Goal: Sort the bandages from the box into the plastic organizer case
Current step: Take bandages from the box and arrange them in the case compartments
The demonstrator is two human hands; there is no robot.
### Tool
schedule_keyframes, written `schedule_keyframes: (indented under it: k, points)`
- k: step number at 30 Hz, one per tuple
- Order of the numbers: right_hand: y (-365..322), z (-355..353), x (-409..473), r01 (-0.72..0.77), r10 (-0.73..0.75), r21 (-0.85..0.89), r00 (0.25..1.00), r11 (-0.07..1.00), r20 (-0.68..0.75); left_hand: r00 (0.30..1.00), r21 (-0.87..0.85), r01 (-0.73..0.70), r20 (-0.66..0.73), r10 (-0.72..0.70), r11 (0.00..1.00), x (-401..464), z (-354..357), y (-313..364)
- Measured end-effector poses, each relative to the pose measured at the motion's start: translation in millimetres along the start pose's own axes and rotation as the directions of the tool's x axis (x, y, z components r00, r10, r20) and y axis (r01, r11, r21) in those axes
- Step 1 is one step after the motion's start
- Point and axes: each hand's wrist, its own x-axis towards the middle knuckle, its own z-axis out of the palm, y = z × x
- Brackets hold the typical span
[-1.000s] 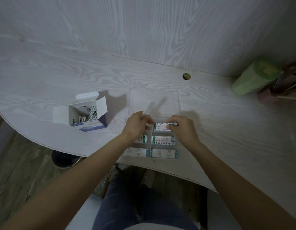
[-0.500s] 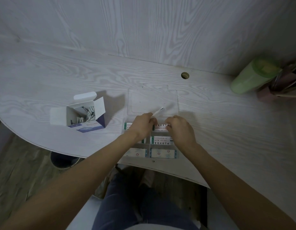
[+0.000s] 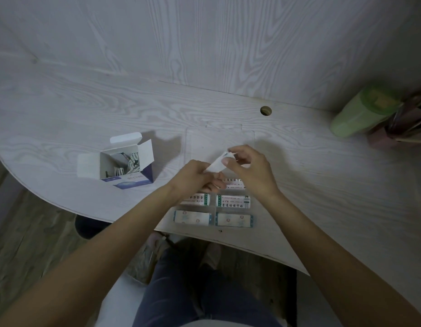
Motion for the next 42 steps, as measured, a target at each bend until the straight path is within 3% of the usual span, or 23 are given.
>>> schedule_keyframes:
  k: [6,9,13,17,19,21,24,34,42]
  points:
    - [-9.6,-0.4,3.5,-0.059,0.067,0.155,0.997,0.986,-0.046,0.999,-0.009,-0.027,0.02,0.027,1.0,-9.5,-4.3,1.7]
    - [-3.7,-2.0,2.8,-0.137,0.154,0.223,0.986,0.965,-0.06,0.998,0.098,-0.06,0.008,0.059,0.993,-10.5,-4.8,0.1]
    - [-1.6,-5.3,-0.8,-0.181,0.227,0.404,0.971,0.897,-0.07,0.982,0.306,-0.116,-0.105,0.155,0.945,-7.5,-6.7,-3.2]
    - [1.3,-15.4,0.2,-0.205,0.26,0.518,0.965,0.831,-0.034,0.966,0.211,-0.104,-0.21,0.149,0.972,-5.4,-12.0,-5.2]
    - [6.9,-17.7,1.6,-0.208,0.248,0.449,0.968,0.869,-0.031,0.961,0.151,-0.092,-0.246,0.127,0.984,-4.8,-13.0,-5.7]
    - [14.8,-20.0,2.6,-0.196,0.213,0.266,0.976,0.944,-0.037,0.959,0.117,-0.086,-0.259,0.114,0.989,-4.7,-13.0,-6.0]
    - [26.9,-25.5,4.9,-0.224,0.228,0.097,0.973,0.97,-0.035,0.96,0.098,-0.079,-0.262,0.102,0.992,-4.2,-12.9,-6.5]
    - [41.3,-9.9,0.6,-0.174,0.159,-0.113,0.979,0.978,-0.127,0.97,0.088,-0.071,-0.224,0.09,0.994,0.2,-10.6,-3.6]
    - [42.9,1.0,-3.3,-0.029,0.009,-0.29,0.997,0.957,-0.073,0.975,0.108,-0.071,-0.204,0.092,0.992,0.8,-10.7,0.2]
